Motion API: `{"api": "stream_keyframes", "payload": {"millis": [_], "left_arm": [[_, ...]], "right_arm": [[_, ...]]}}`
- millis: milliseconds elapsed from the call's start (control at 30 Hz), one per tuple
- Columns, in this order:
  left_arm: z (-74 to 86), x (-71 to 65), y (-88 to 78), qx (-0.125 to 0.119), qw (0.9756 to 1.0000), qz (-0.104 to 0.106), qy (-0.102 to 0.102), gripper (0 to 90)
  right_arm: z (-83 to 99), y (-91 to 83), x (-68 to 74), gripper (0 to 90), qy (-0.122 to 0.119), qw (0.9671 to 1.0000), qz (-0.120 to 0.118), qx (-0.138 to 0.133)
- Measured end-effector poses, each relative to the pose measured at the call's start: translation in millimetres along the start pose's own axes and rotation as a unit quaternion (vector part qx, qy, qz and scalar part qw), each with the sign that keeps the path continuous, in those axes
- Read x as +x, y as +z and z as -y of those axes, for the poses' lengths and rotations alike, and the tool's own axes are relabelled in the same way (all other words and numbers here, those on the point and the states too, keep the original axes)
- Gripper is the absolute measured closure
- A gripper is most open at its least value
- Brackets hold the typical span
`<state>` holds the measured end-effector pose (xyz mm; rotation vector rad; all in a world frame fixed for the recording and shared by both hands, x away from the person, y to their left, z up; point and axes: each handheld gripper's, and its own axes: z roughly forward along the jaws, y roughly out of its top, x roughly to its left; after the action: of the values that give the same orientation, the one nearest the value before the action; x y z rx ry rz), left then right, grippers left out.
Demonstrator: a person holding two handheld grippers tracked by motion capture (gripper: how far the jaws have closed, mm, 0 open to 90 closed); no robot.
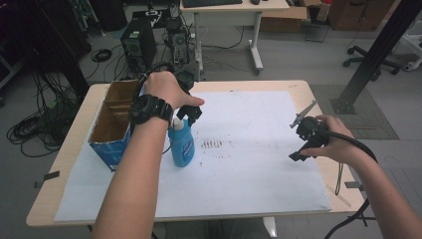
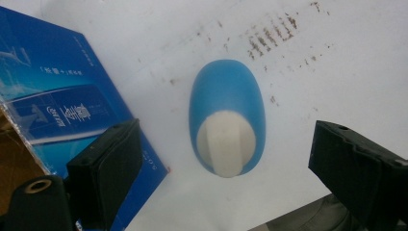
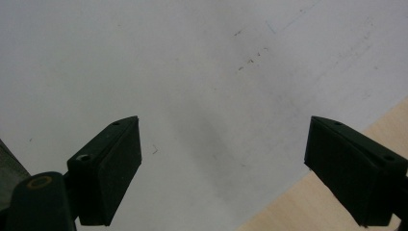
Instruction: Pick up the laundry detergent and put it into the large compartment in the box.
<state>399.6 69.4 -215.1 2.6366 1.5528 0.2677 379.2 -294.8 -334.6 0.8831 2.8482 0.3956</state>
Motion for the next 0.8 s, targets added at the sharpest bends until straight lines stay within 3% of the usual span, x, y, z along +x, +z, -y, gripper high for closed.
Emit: {"api": "stream_keyframes", "payload": {"millis": [800], "left_arm": [[-0.7, -2.7, 19.6, 0.013, 0.9999, 0.000, 0.001, 12.2]], "right_arm": [[1.2, 2.4, -0.7, 12.8, 0.001, 1.0000, -0.004, 0.002]]}}
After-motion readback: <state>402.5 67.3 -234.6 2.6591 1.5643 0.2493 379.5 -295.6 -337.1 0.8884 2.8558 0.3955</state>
